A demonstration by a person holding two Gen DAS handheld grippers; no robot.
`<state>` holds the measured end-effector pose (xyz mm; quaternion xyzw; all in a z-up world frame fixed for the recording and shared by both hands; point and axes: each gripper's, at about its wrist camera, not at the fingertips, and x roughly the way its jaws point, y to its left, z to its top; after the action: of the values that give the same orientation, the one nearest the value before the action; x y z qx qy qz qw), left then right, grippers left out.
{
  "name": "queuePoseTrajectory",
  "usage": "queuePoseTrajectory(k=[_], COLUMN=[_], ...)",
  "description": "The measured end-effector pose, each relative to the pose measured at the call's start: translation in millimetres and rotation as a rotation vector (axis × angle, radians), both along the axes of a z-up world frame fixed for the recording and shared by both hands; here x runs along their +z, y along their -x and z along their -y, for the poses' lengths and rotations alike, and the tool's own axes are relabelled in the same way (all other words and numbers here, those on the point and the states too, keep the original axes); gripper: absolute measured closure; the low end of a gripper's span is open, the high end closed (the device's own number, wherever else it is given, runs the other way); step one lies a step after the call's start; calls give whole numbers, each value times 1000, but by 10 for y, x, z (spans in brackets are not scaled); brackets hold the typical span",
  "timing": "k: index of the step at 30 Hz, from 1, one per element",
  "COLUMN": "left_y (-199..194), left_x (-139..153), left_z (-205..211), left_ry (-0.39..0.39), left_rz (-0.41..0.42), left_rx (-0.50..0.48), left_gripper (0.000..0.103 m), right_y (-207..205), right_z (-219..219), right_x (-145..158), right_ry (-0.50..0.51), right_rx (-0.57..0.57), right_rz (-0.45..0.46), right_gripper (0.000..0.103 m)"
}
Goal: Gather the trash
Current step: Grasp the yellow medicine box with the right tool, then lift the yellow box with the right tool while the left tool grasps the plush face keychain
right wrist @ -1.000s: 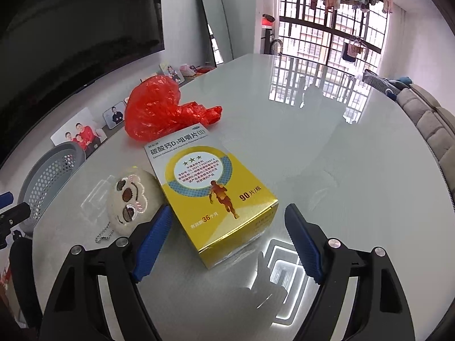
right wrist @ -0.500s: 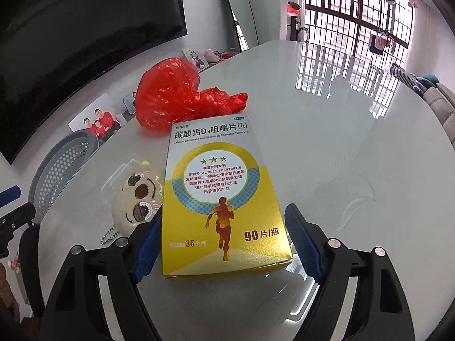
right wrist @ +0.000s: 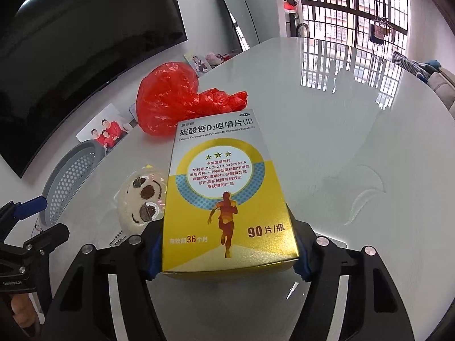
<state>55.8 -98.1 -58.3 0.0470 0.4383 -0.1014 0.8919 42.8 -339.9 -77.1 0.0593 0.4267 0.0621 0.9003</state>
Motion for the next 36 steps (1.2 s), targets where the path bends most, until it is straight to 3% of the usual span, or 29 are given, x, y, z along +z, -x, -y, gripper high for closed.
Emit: queuePoseTrajectory(k=[15,22,36], left_y=[-37,-107,-286], left_x=[-5,-49,-196], left_z=[512,843,1088], left_ry=[54,24,-42], left_rz=[8,43,50], left_rx=[-96,-146,-124], left_gripper=[11,11,11], right_y=[145,195,249], right_z=[401,577,759], right_x=[171,232,262], right_ry=[14,-8,-95], right_rx=[-188,-232,-253], right_rz=[63,84,86], right_gripper=[39,40,40])
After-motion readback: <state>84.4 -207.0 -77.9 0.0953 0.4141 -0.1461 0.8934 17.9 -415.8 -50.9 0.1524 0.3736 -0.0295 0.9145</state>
